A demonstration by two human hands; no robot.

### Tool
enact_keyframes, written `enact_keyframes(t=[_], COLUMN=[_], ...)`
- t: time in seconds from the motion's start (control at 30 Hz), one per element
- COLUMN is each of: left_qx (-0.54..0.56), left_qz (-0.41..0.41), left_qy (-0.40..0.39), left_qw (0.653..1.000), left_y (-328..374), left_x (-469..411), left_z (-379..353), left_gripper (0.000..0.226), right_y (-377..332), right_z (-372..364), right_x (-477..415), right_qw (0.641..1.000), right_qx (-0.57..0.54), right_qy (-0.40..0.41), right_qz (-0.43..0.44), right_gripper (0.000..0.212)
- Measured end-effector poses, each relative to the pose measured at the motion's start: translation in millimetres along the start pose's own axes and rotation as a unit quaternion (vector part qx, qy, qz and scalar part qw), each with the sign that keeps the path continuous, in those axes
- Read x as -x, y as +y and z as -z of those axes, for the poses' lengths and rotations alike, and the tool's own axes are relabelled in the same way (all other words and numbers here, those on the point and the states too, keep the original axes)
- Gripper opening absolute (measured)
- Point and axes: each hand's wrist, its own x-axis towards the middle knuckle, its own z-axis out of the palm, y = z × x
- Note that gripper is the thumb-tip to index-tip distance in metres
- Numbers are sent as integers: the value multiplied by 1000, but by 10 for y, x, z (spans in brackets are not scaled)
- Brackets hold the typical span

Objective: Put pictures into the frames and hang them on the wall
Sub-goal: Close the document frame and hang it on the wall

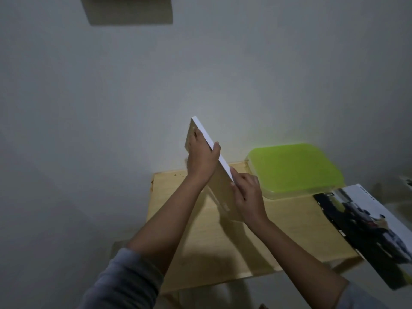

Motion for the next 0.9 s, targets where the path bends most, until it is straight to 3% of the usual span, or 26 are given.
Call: enact_keyframes(t=[0.27,0.43,0.57,0.67,0.9], left_qx=[11,73,89,92,133], left_qz=[69,115,135,124,162], left_qy=[38,81,132,168,230], left_qw=[997,987,978,974,950], left_y=[-185,-326,-432,-518,-732], left_x=[124,161,168,199,319], left_z=[184,278,413,497,750], left_gripper=[71,71,58,39,40], right_y=[-48,-187,-394,-528,-617], right_z=[-204,-312,-392,-485,-570], right_x=[46,116,224,343,561], right_qw=[997,995,987,986,971], right_qx=[44,44,51,22,-104], right_qy=[-48,-88,-144,-159,-216], right_qz=[36,34,58,42,3], right_gripper=[43,44,46,50,41])
